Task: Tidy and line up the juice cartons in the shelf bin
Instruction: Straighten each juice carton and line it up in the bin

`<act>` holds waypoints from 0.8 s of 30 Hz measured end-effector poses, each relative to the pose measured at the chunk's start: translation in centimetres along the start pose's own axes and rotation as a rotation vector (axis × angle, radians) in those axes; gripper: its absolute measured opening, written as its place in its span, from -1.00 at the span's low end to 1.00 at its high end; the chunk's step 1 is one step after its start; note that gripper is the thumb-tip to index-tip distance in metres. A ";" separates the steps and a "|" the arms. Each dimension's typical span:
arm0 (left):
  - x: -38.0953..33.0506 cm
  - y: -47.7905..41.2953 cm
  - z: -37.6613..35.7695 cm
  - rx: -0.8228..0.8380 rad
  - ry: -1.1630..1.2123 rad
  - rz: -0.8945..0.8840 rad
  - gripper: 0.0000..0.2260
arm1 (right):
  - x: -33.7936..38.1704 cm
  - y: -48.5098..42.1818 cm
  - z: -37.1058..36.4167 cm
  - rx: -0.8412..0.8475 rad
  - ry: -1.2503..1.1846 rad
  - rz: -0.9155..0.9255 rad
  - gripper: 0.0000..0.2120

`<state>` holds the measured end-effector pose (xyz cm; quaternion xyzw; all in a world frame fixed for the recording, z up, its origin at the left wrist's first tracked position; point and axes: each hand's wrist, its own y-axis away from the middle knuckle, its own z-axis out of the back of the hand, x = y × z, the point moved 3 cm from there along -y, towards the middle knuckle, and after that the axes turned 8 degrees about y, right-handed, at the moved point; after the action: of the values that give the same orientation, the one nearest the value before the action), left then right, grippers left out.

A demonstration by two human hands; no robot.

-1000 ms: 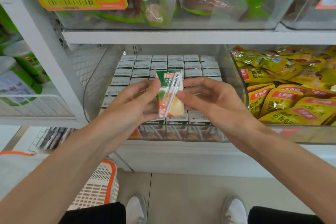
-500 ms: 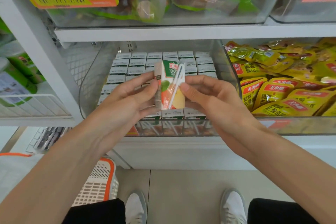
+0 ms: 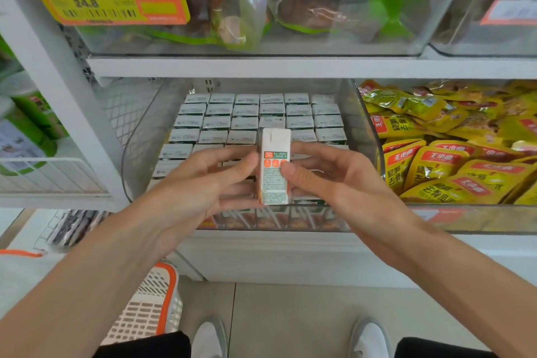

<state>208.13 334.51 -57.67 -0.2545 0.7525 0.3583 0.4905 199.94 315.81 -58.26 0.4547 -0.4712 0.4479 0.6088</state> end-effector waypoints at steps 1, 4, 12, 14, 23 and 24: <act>0.0 -0.1 0.0 -0.007 -0.006 0.002 -0.73 | -0.1 0.0 0.0 -0.014 -0.010 0.000 -0.64; 0.2 -0.2 0.0 -0.013 0.007 0.015 -0.73 | -0.3 -0.1 0.1 -0.043 -0.036 0.000 -0.64; 0.3 -0.5 0.0 -0.001 0.034 0.019 -0.70 | -0.3 -0.2 0.2 -0.064 -0.049 0.043 -0.78; 0.2 -0.4 0.1 -0.009 0.019 0.001 -0.69 | -0.2 -0.2 0.1 -0.064 -0.066 0.052 -0.82; -0.6 0.0 -0.3 0.021 0.004 -0.066 -0.75 | 0.3 -0.1 -0.3 0.023 0.034 0.050 -0.66; -0.6 0.0 -0.3 0.023 0.004 -0.068 -0.76 | 0.4 -0.1 -0.3 0.006 0.045 0.050 -0.69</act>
<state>208.18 334.35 -57.03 -0.2748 0.7485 0.3323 0.5038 200.17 316.07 -57.96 0.4344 -0.4674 0.4746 0.6063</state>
